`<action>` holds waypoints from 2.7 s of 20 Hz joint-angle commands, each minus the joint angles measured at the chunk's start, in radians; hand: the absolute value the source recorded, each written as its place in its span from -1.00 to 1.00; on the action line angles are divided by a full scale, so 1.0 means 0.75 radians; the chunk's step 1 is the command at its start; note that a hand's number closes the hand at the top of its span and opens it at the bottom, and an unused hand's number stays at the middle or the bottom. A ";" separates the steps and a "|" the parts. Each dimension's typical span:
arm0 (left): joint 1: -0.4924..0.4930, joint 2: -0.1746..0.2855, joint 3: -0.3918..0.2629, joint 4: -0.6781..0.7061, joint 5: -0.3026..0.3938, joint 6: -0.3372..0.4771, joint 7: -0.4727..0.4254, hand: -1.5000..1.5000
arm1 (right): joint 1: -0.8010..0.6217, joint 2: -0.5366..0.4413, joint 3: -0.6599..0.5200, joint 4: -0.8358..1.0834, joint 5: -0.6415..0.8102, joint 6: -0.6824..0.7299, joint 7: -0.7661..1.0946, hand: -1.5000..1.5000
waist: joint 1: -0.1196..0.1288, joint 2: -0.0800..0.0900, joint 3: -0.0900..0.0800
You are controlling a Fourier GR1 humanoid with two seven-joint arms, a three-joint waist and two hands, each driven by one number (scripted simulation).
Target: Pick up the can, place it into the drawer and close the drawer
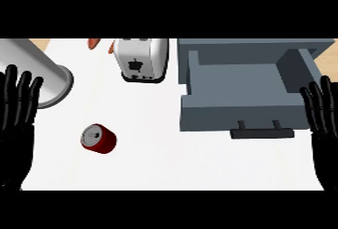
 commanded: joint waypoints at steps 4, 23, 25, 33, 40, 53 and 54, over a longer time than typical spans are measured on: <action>-0.050 0.156 -0.075 0.052 0.441 -0.454 -0.017 -1.00 | -0.074 0.019 0.028 0.008 -0.035 0.011 0.030 -1.00 | 0.011 -0.016 -0.013; 0.062 0.820 0.381 0.504 1.159 -1.152 0.242 -1.00 | 0.279 -0.043 -0.307 -0.081 -0.257 0.082 0.182 -1.00 | 0.016 -0.021 -0.008; 0.036 0.866 0.373 0.514 1.219 -1.119 0.298 -1.00 | 0.436 -0.020 -0.335 -0.115 -0.323 0.159 0.110 -1.00 | 0.006 -0.023 -0.008; 0.075 0.817 0.303 0.533 1.400 -0.982 0.452 -1.00 | 0.391 -0.079 -0.495 0.016 -0.428 0.280 0.038 -1.00 | 0.013 -0.021 -0.007; 0.019 0.810 0.254 0.561 1.524 -0.925 0.597 -1.00 | 0.416 -0.070 -0.549 -0.086 -0.498 0.291 0.167 -1.00 | 0.016 -0.021 -0.008; -0.098 0.560 0.109 0.535 1.218 -0.774 0.658 -1.00 | 0.523 -0.070 -0.761 -0.018 -0.638 0.520 0.063 -1.00 | 0.010 -0.022 -0.008; -0.128 0.511 0.108 0.662 1.136 -0.833 0.598 -1.00 | 0.456 -0.106 -0.765 0.024 -0.619 0.509 0.076 -1.00 | 0.009 -0.020 -0.009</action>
